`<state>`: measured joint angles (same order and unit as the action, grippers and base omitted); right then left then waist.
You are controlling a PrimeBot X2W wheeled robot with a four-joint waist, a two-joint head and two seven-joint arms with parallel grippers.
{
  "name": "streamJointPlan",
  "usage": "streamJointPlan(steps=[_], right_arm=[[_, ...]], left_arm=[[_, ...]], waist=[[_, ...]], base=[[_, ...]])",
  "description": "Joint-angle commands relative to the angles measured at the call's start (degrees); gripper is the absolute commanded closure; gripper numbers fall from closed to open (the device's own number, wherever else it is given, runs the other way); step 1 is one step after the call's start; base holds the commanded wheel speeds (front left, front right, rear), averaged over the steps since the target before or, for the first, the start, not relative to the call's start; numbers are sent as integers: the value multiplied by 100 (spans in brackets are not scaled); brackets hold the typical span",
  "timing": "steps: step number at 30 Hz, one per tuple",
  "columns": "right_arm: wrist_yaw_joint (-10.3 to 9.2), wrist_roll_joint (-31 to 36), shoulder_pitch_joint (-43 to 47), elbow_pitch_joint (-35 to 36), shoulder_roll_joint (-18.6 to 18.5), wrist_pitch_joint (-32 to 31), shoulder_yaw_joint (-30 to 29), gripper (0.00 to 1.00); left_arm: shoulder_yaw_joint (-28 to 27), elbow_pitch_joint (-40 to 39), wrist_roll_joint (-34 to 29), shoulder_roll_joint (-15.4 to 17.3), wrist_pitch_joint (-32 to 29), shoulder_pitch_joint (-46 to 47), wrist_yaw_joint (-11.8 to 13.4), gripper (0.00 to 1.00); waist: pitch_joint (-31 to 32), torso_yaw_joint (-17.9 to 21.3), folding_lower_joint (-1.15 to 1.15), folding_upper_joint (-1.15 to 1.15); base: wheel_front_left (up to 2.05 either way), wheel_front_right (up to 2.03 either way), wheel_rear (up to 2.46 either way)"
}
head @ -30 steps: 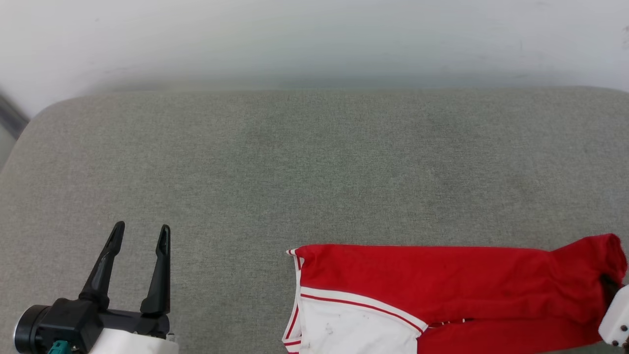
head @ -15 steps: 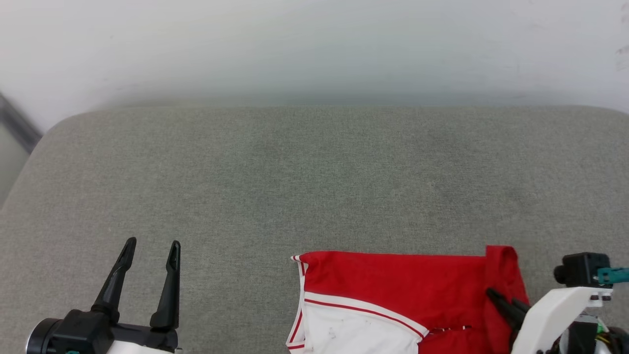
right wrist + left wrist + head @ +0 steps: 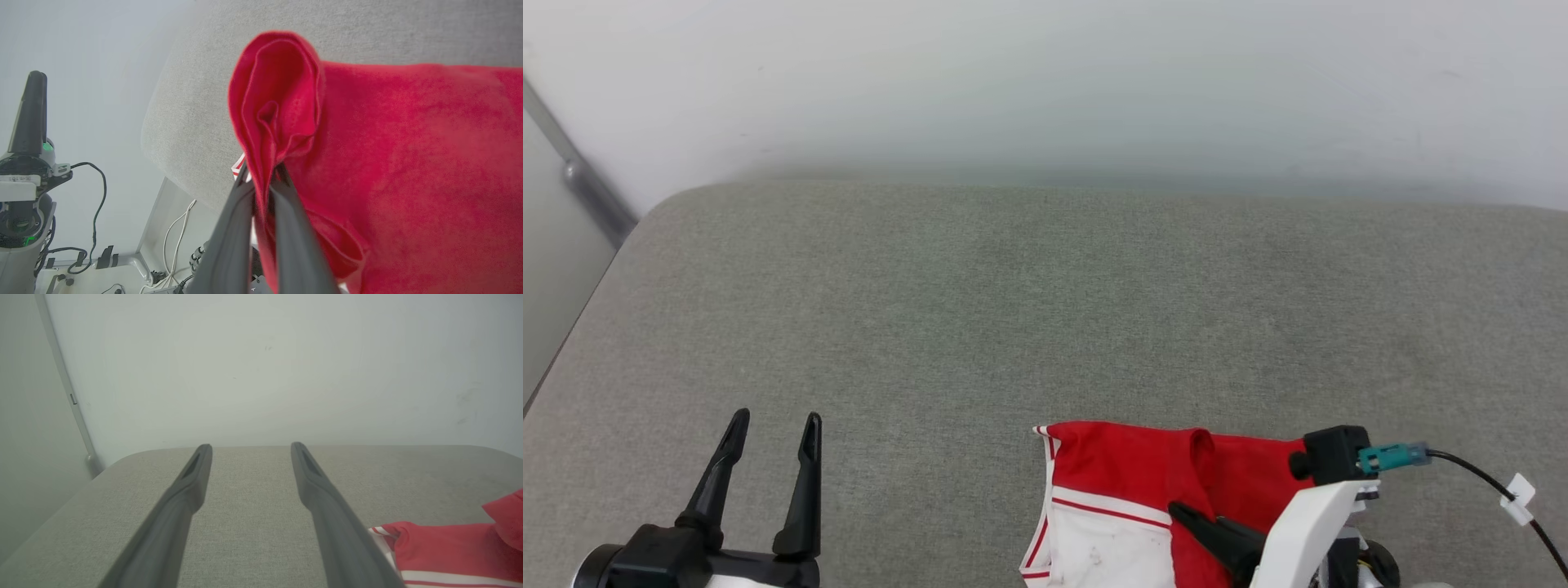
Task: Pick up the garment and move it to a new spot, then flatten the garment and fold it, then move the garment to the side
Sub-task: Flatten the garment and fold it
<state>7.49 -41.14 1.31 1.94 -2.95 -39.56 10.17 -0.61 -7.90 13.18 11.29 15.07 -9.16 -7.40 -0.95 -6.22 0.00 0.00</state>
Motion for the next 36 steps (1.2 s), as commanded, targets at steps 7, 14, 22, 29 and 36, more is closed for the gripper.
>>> streamJointPlan(steps=[7,14,22,29,36], right_arm=[[0,-223,-370,-584,11,504,480,100],[0,-598,-809,-1436,18,974,876,100],[0,-637,-1340,-1677,10,1204,1520,0],[0,447,-1630,-1354,7,1208,1154,0],[-2,2460,-1857,-854,-402,1469,342,0]], left_arm=[[53,-75,93,39,12,-109,-5,0],[99,-49,137,12,12,53,-5,0],[103,-6,152,25,12,139,-5,0],[105,13,121,37,12,129,-5,0],[-18,26,75,17,12,175,-4,0]], waist=[[-34,-136,0,0],[-200,-247,0,0],[-290,-251,0,0],[-217,-88,0,0],[-228,105,0,0]], base=[[0,0,0],[0,0,0],[0,0,0],[0,0,0],[0,0,0]])
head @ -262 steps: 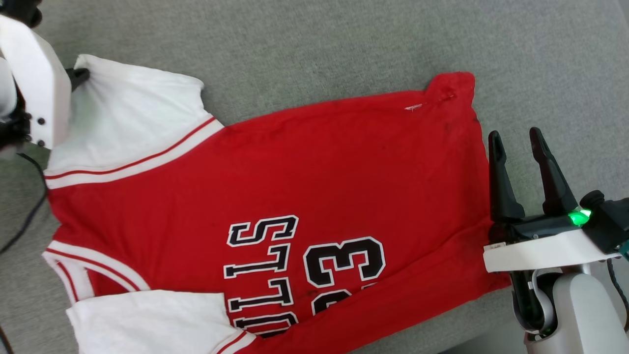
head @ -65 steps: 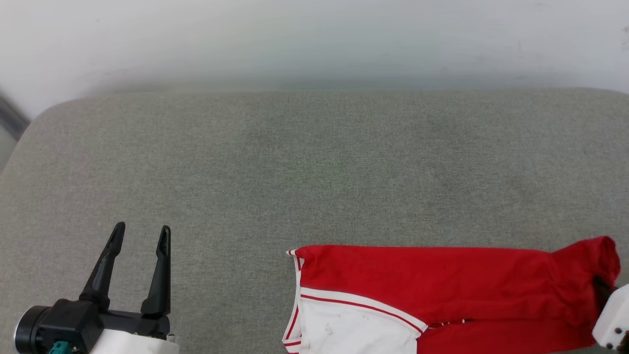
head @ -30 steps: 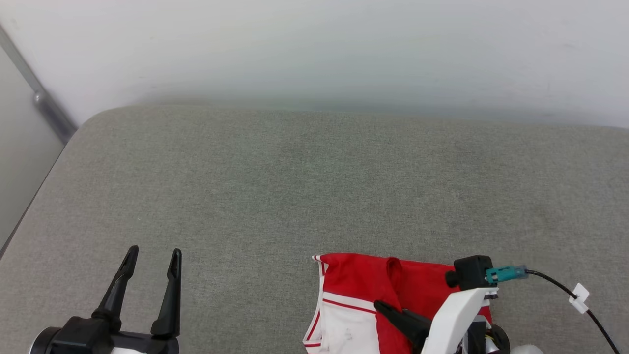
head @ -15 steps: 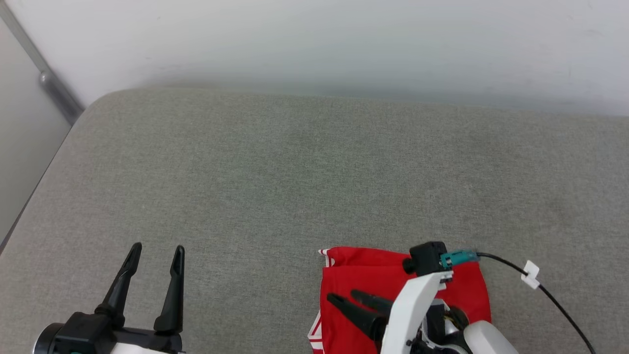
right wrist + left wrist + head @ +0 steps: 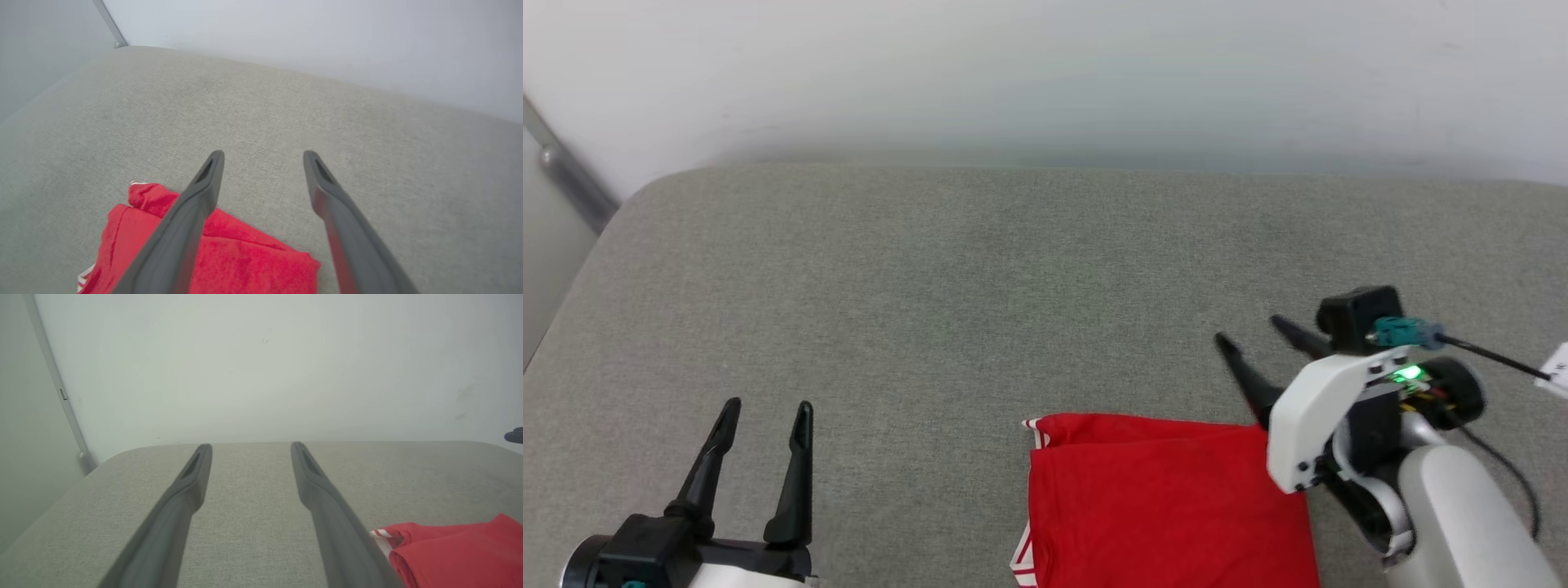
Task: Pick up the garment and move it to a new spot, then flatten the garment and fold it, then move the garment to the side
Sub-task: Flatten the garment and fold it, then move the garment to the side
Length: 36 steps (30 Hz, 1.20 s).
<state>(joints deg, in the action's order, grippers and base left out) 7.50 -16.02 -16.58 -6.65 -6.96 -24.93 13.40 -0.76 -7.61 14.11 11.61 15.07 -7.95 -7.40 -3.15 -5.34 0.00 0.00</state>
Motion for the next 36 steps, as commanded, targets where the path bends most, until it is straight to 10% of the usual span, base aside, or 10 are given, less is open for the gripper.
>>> streamJointPlan(steps=[1,9,18,36], right_arm=[[-1,152,-76,92,-84,111,-59,0],[-2,926,235,736,-655,1585,-890,0],[-3,1180,1192,1307,-193,3131,-1558,0],[-3,1308,1818,1427,219,3414,-1421,0]], left_arm=[[-49,11,-31,-40,12,75,-4,0],[-45,8,-94,-118,12,187,-5,0],[49,-99,-9,-164,12,252,-5,0],[167,-118,-90,-150,12,161,-5,0]], waist=[[-20,42,0,0],[-131,207,0,0],[-245,312,0,0],[-214,337,0,0]], base=[[0,0,0],[0,0,0],[0,0,0],[0,0,0]])
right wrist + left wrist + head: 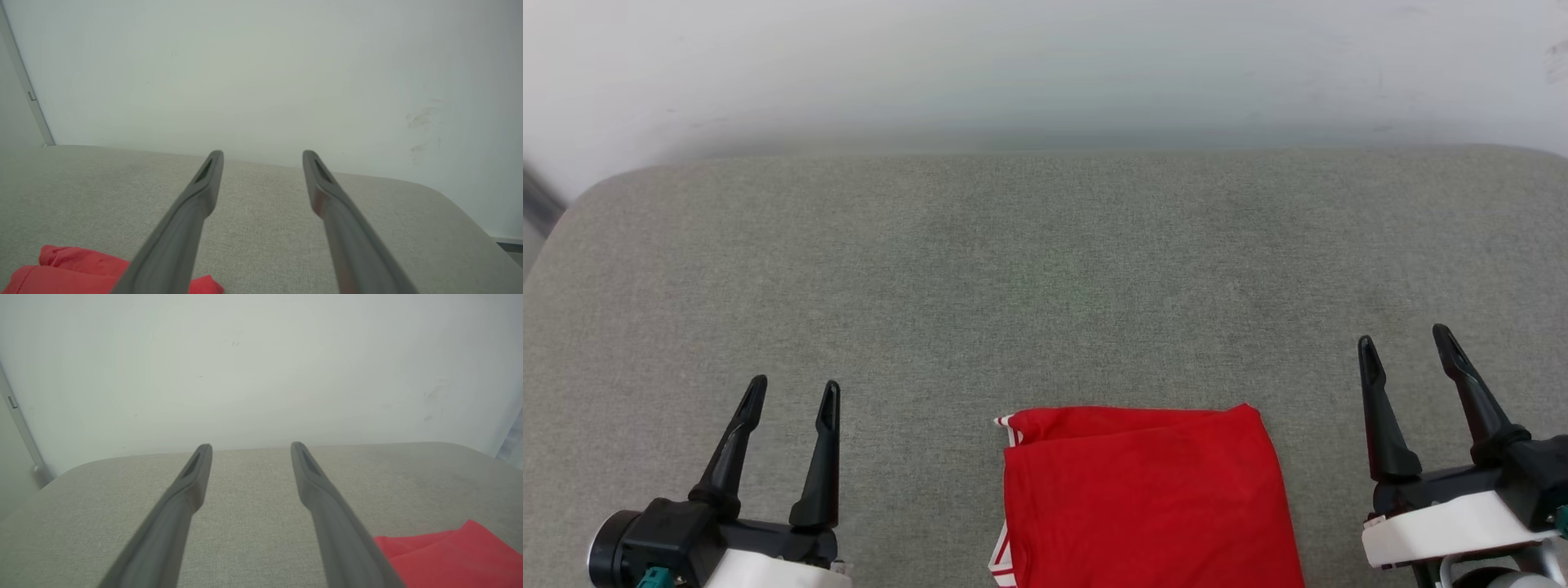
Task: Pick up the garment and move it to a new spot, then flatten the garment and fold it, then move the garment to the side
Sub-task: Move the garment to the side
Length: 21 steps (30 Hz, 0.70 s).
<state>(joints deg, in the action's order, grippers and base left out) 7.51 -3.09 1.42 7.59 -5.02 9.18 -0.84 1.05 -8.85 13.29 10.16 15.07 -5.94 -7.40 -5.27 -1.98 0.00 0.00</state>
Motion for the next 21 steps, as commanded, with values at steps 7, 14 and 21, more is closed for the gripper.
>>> streamJointPlan(steps=[7,14,21], right_arm=[[-3,-319,91,127,-147,-563,147,0],[-5,-1023,107,397,-638,-3025,381,0],[-3,-1420,-36,694,-610,-5304,300,0]], left_arm=[[-15,1,-7,-15,12,-35,-5,0],[38,91,-27,-31,12,1,-5,0],[175,152,-41,-5,12,221,-5,0]], waist=[[-35,-74,0,0],[-213,-191,0,0],[-455,-419,0,0]], base=[[0,0,0],[0,0,0],[0,0,0]])
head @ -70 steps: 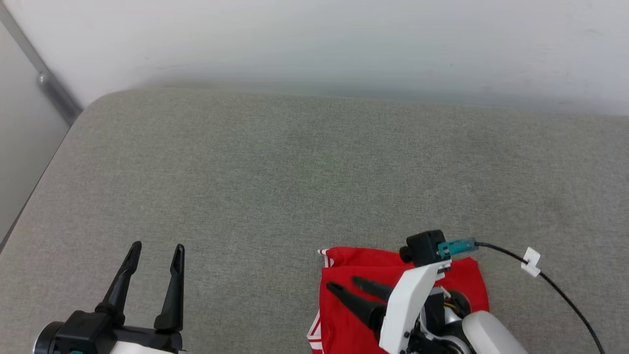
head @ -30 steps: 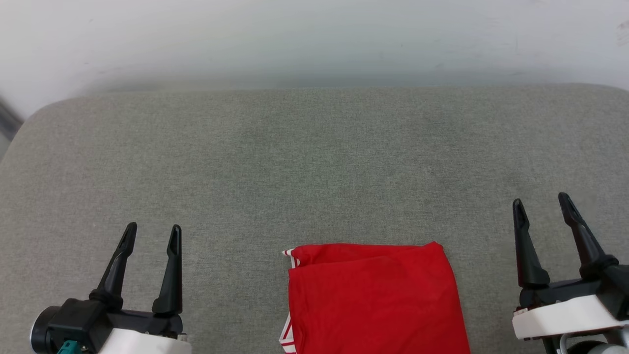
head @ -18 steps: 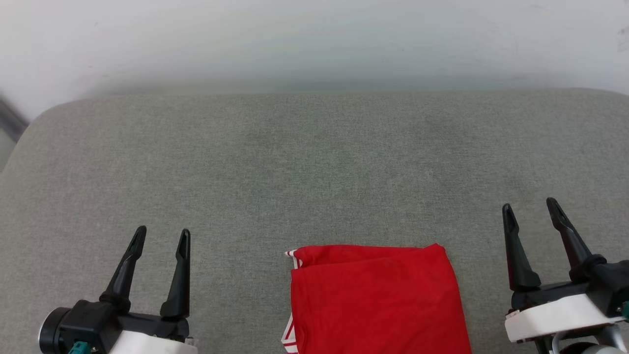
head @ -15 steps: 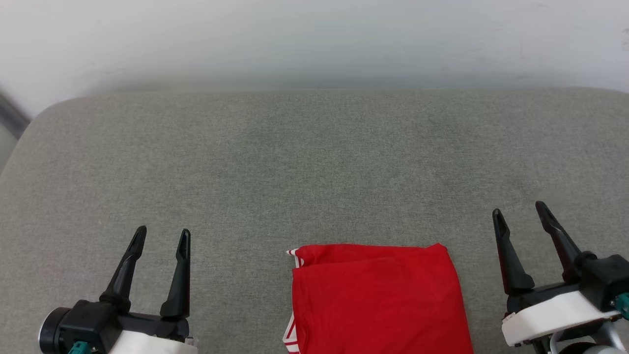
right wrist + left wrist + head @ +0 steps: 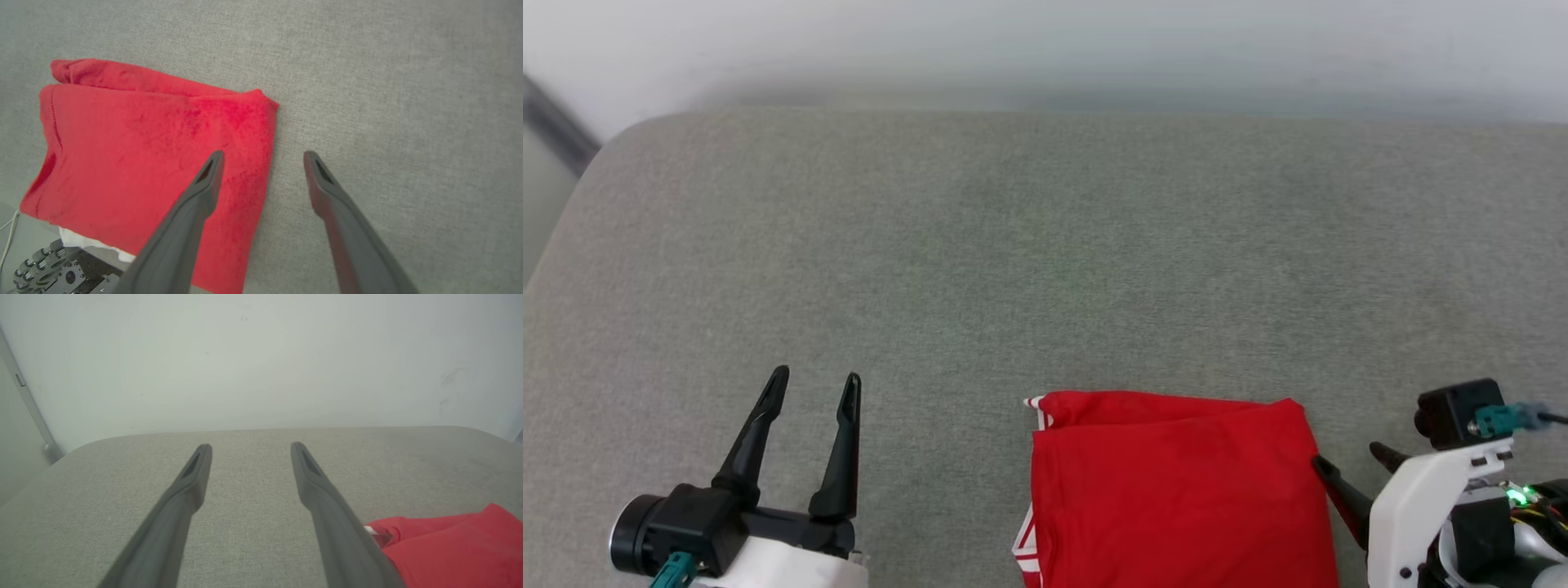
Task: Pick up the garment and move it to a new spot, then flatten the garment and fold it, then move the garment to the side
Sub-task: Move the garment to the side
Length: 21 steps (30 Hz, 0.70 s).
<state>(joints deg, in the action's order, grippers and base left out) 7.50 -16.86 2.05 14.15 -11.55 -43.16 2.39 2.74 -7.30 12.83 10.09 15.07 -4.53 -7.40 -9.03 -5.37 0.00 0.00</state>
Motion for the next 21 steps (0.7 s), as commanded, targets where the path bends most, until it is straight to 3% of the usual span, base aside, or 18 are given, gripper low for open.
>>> streamJointPlan(steps=[1,7,13,18,19,20,21], right_arm=[[-2,-35,-123,27,92,-278,-48,0],[-2,96,-215,-276,319,-999,-105,0],[-1,276,-255,-840,456,-1084,-181,0],[0,378,-261,-1427,482,-1042,86,0],[7,404,-298,-1486,434,-932,189,50],[7,449,-344,-1540,390,-797,217,94],[7,510,-384,-1611,294,-718,303,100]], left_arm=[[20,2,10,2,12,106,-5,0],[146,52,36,14,12,280,-5,0],[227,105,35,-16,12,375,-5,0],[320,173,25,-55,12,402,-5,0],[330,184,26,-64,12,416,-5,0],[336,186,24,-68,12,439,-5,0],[326,188,17,-74,12,461,-5,0]], waist=[[-119,-121,0,0],[-334,-403,0,0],[-468,-627,0,0],[-494,-733,0,0],[-492,-747,0,0],[-487,-754,0,0],[-471,-756,0,0]], base=[[0,0,0],[0,0,0],[0,0,0],[0,0,0],[0,0,0],[0,0,0],[0,0,0]])
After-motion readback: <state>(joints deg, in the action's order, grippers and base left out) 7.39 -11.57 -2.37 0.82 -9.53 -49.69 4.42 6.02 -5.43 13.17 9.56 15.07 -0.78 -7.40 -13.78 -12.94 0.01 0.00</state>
